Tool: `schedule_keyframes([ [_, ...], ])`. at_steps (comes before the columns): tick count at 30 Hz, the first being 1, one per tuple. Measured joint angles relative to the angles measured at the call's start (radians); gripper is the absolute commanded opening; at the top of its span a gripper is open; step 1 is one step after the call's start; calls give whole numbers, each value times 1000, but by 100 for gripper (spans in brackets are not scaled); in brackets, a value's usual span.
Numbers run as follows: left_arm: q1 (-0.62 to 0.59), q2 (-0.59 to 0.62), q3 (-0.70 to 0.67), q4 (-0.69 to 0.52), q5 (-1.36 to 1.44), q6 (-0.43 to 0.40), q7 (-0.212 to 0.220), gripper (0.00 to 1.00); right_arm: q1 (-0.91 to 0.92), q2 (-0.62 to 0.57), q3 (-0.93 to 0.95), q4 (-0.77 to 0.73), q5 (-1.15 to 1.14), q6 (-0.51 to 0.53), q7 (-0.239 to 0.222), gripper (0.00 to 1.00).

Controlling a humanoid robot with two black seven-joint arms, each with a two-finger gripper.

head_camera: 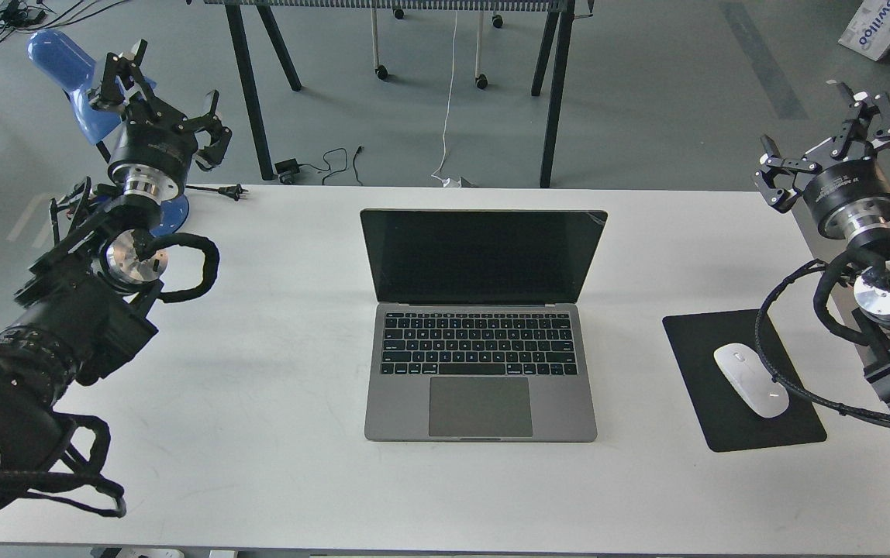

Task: Close notebook with right arm
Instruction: 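Raise the right gripper up off the mouse pad toward the laptop, then move the right gripper over the laptop screen's top edge and push it down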

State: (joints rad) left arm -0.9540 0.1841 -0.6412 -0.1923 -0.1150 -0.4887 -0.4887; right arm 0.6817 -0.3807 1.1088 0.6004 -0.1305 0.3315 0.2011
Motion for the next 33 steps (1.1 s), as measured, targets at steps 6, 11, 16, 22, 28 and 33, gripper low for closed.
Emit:
schedule_keyframes([
  [6,0,0,0,1,3,0,0,100,1,0,-34,6,0,1,2,100],
  [11,4,1,0,2,2,0,0,100,3,2,-60,24,-2,2,4,100],
  [16,7,0,0,1,1,0,0,100,51,4,-182,46,-24,-7,0,100],
  [22,7,-4,0,-5,4,0,0,100,158,43,-350,34,-29,-31,1,100],
  [28,8,-4,0,-6,4,0,0,100,226,125,-511,34,-30,-68,-9,100],
  [33,8,-3,0,-6,5,0,0,100,236,158,-587,67,-28,-72,-17,100],
])
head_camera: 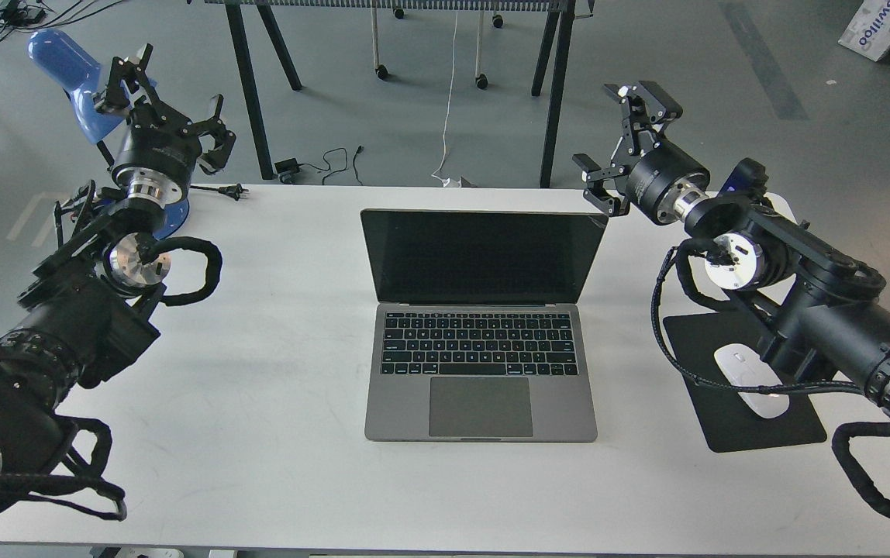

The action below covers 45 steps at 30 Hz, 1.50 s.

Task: Close notebook with right arm
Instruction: 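Move the right gripper over the laptop screen's top edge and push it down, then press the right gripper down on the lid until it lies flat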

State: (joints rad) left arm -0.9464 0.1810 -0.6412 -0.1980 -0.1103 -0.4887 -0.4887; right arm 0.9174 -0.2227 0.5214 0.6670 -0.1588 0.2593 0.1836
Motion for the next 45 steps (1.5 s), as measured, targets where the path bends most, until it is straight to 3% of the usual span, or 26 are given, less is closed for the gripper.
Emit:
schedule_keyframes([
  [12,1,2,0,0,0,0,0,100,-104,-66,-13,232,1,4,-29,100],
  [21,1,0,0,0,0,0,0,100,-189,-215,-14,369,-2,1,-28,100],
  [27,1,0,0,0,0,0,0,100,-230,-269,-14,408,-5,5,-26,100],
  [45,2,0,0,0,0,0,0,100,-307,-247,-127,425,-109,5,-23,100],
])
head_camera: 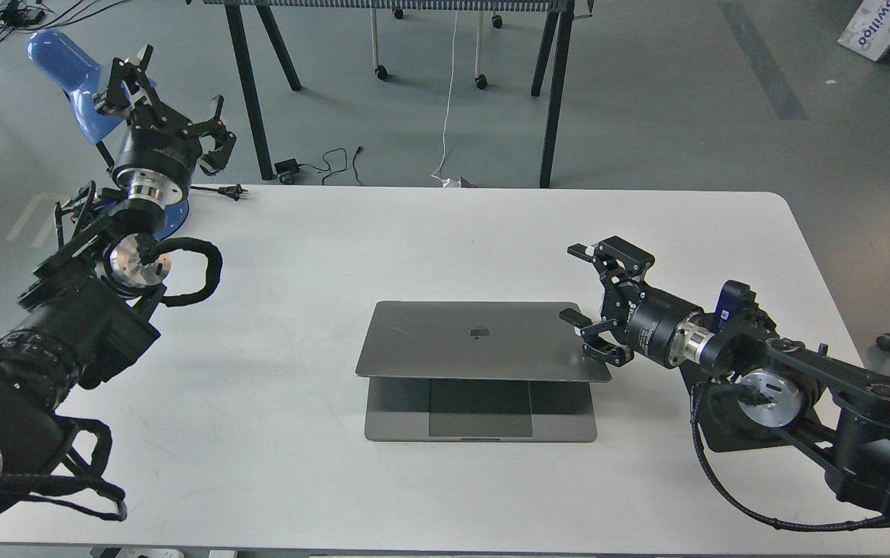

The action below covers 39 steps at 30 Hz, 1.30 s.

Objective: Close notebook with right arm

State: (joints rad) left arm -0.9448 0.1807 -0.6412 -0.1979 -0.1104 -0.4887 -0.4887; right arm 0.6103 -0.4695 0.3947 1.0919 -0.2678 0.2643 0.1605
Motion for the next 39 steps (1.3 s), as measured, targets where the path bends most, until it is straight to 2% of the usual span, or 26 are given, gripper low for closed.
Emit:
schedule_keyframes([
  [10,0,0,0,0,0,0,0,100,-2,22,-99,-18,-86,-14,0,100],
  [31,0,0,0,0,0,0,0,100,2,52,-138,-37,-108,-57,-4,100],
  [35,0,0,0,0,0,0,0,100,4,39,-99,-21,-105,-55,5,100],
  [39,0,0,0,0,0,0,0,100,4,15,87,-4,-105,-49,12,100],
])
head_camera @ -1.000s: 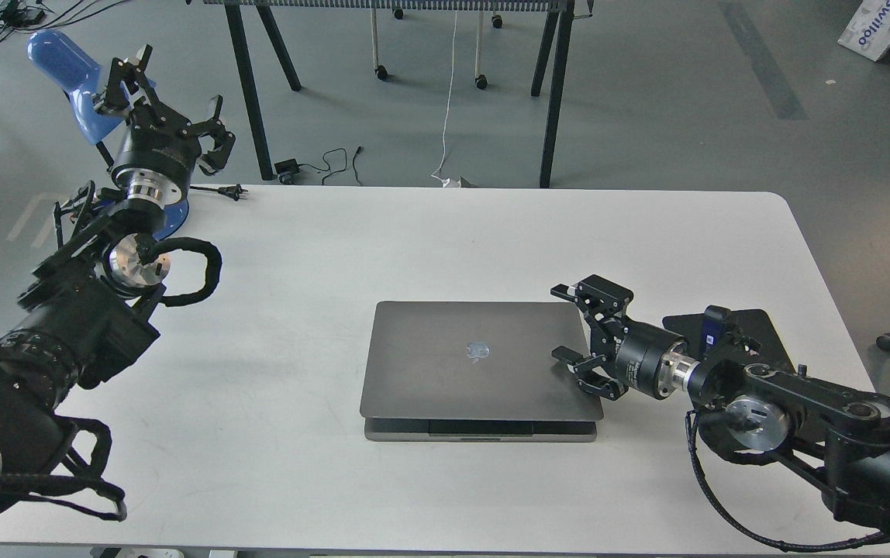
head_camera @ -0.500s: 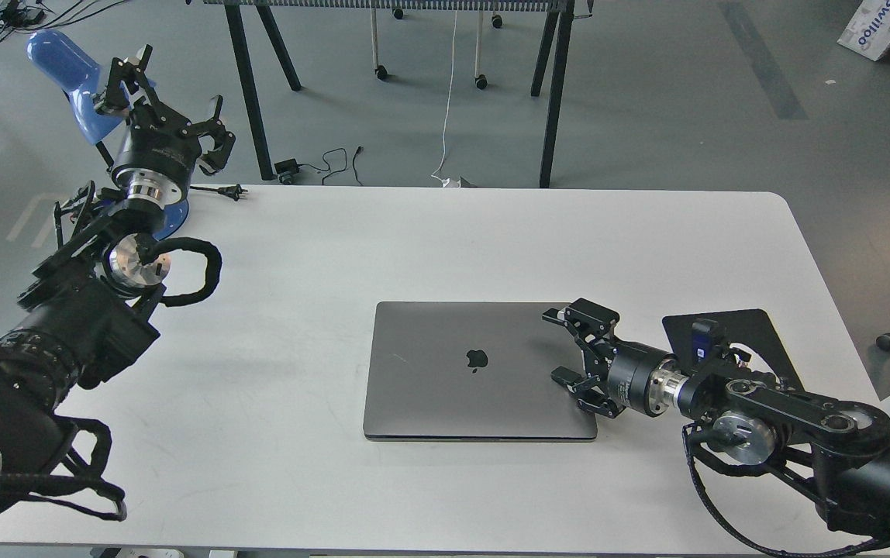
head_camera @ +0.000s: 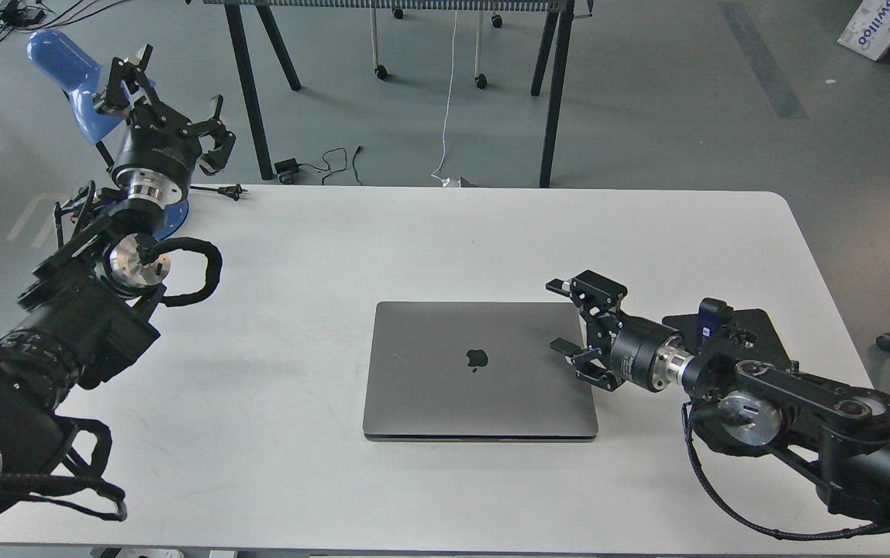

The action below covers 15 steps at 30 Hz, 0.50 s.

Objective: Close notebook with right arm

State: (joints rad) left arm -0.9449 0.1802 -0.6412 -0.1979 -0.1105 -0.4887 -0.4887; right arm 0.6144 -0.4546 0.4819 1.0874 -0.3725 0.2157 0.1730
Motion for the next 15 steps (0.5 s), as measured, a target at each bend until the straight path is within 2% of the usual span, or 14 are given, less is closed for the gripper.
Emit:
schedule_keyframes([
  [7,0,0,0,0,0,0,0,100,10,7,379,-40,0,-9,-19,100],
  [10,0,1,0,0,0,0,0,100,43,19,473,-116,8,-21,-39,99],
  [15,0,1,0,0,0,0,0,100,98,71,588,-275,22,-29,-46,99],
])
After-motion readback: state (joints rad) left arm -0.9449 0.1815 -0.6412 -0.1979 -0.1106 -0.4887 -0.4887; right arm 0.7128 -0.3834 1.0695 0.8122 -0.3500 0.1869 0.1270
